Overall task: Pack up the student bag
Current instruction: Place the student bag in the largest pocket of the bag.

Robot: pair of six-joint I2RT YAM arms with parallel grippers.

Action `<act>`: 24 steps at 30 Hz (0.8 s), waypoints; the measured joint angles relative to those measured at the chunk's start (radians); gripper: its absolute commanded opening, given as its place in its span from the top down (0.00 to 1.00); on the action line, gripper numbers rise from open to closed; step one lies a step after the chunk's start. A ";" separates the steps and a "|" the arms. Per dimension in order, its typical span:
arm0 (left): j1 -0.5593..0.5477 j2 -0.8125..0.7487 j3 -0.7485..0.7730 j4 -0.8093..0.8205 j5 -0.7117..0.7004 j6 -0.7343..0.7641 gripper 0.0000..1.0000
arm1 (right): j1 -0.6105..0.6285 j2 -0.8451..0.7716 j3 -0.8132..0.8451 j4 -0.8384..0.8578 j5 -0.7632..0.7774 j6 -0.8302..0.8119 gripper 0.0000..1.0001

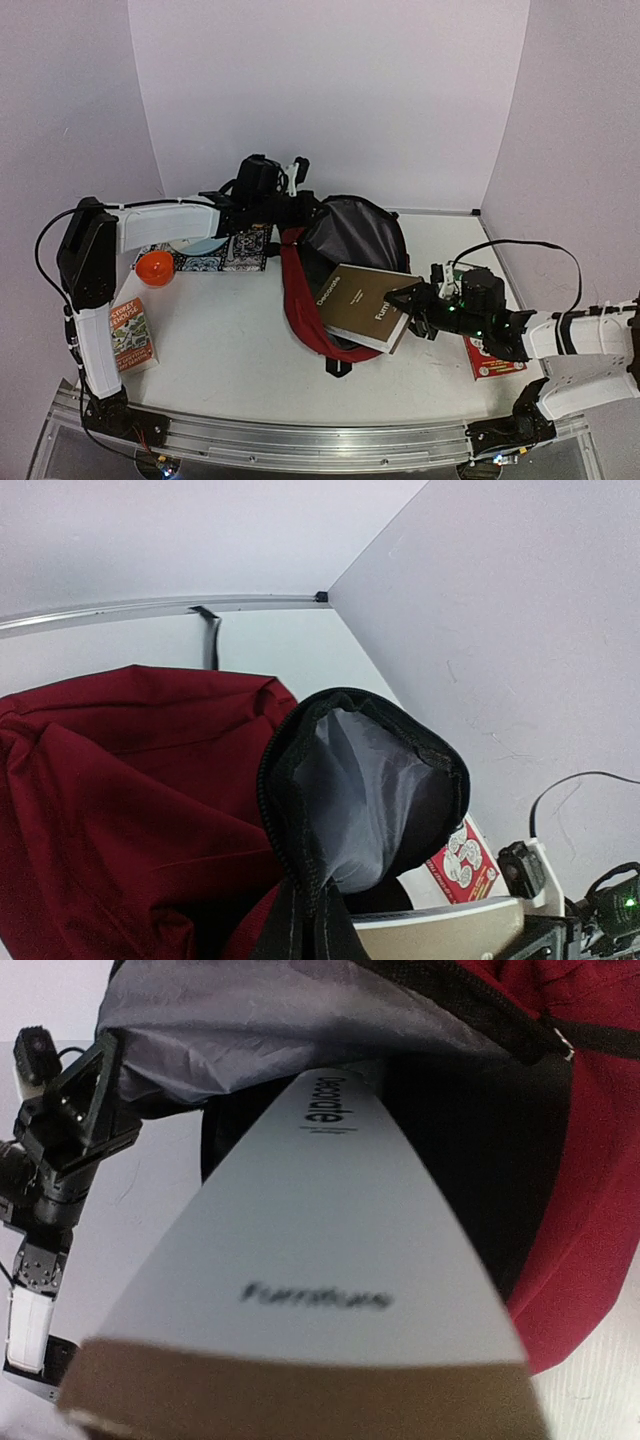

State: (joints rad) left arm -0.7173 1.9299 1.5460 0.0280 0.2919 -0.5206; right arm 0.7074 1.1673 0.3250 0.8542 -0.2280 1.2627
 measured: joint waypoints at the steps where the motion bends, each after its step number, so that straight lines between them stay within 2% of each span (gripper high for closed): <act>1: -0.004 -0.009 -0.005 0.005 -0.002 -0.003 1.00 | 0.000 0.005 -0.002 0.009 0.008 0.007 0.52; 13: -0.063 -0.051 -0.063 0.042 -0.005 -0.029 1.00 | -0.013 0.008 -0.021 0.077 0.206 0.074 0.54; 24: -0.125 -0.051 -0.087 0.061 0.020 -0.048 1.00 | -0.018 -0.043 -0.112 0.101 0.410 0.176 0.54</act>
State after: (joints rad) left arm -0.8421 1.8786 1.4587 0.0890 0.3122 -0.5685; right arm 0.6891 1.1241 0.2131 0.9554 0.1816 1.4383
